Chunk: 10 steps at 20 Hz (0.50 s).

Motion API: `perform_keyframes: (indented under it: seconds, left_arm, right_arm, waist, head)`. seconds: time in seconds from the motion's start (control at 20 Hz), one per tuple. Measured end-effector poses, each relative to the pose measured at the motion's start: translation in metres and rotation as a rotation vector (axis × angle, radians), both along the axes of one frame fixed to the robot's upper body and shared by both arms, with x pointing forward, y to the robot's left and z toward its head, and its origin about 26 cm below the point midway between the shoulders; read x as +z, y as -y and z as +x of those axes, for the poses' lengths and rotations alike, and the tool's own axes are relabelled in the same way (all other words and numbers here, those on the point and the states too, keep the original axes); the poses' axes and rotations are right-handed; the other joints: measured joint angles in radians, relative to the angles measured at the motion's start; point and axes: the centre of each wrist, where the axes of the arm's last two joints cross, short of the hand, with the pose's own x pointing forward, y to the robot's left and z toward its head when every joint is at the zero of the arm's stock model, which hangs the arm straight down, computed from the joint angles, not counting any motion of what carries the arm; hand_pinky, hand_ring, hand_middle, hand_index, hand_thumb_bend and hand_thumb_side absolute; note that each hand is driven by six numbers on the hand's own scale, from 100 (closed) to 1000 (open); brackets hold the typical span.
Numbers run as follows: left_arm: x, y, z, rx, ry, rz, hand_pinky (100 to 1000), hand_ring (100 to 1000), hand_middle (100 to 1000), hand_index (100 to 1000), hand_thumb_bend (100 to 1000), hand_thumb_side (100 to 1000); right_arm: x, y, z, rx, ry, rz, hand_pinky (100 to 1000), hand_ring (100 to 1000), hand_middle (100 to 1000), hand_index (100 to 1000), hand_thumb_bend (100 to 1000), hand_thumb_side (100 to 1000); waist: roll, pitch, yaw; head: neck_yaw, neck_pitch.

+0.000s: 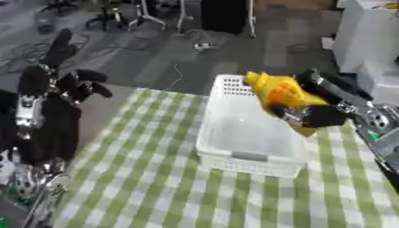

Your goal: Pick up objects on the table and place them in the box.

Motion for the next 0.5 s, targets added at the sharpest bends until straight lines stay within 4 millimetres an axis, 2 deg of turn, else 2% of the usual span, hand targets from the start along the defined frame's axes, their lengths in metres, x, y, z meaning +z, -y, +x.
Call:
perform_keyframes:
  seconds: [0.5]
  left_arm:
    - [0.012, 0.005, 0.003, -0.020, 0.035, 0.003, 452, 595, 1000, 824, 276, 775]
  right_arm:
    - [0.010, 0.005, 0.002, -0.033, 0.052, 0.028, 100, 100, 100, 144, 229, 176]
  waist:
    - [-0.035, 0.055, 0.055]
  head:
    - [0.000, -0.070]
